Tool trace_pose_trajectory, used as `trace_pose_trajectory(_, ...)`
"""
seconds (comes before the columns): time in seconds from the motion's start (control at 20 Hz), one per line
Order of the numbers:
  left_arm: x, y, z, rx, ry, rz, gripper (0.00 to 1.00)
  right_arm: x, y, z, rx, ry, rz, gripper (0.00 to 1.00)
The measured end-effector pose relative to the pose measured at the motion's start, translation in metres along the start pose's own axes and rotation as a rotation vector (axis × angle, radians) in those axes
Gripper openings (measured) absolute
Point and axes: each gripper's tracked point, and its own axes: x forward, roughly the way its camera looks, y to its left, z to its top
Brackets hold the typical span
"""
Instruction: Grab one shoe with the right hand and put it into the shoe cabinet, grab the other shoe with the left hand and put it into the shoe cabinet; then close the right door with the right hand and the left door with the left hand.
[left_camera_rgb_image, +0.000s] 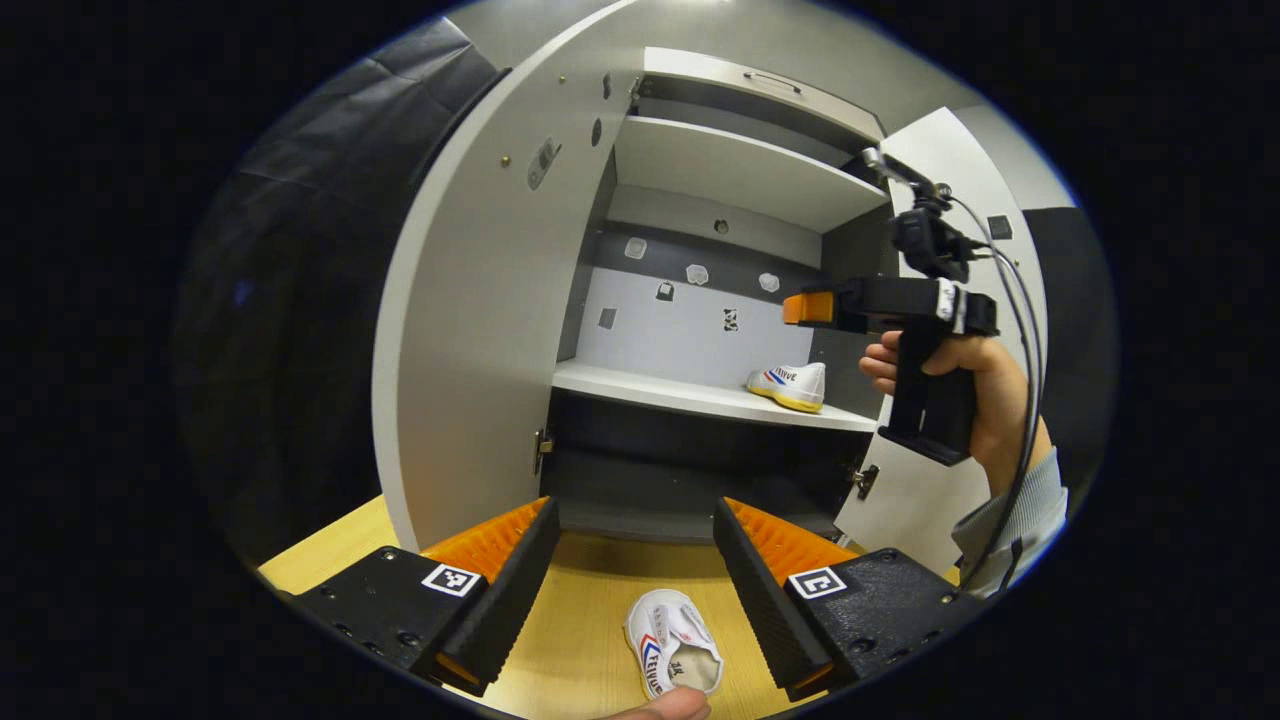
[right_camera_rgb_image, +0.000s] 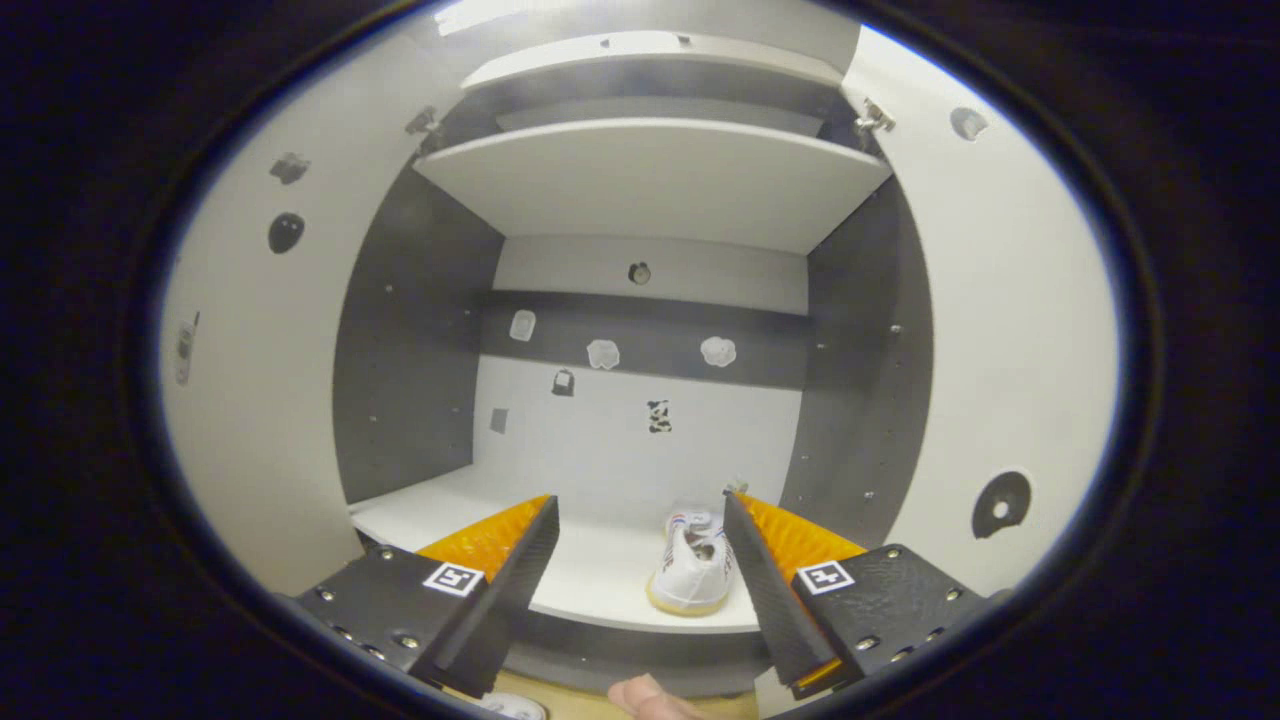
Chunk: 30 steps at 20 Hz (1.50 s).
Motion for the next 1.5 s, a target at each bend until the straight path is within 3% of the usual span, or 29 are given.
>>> trace_pose_trajectory(0.15, -0.005, 0.002, -0.004, -0.002, -0.007, -0.001, 1.0, -0.054, 0.006, 0.013, 0.05, -0.035, 0.009, 0.98)
trace_pose_trajectory(0.4, -0.008, -0.005, -0.026, 0.025, 0.041, -0.034, 0.92, -0.144, -0.007, 0.018, 0.059, -0.058, -0.076, 0.98)
trace_pose_trajectory(0.45, -0.007, -0.004, -0.035, 0.041, 0.056, -0.035, 0.96, -0.162, -0.007, 0.013, 0.061, -0.046, -0.083, 0.98)
trace_pose_trajectory(0.7, 0.006, -0.002, -0.09, 0.093, 0.155, -0.025, 0.96, -0.227, -0.021, -0.005, 0.086, -0.052, -0.121, 0.98)
trace_pose_trajectory(1.2, 0.021, 0.007, -0.239, 0.155, 0.44, -0.014, 0.98, -0.265, -0.054, -0.024, 0.136, -0.098, -0.191, 0.98)
trace_pose_trajectory(1.5, 0.03, 0.006, -0.262, 0.154, 0.471, -0.023, 0.95, -0.258, -0.056, -0.048, 0.128, -0.052, -0.191, 0.98)
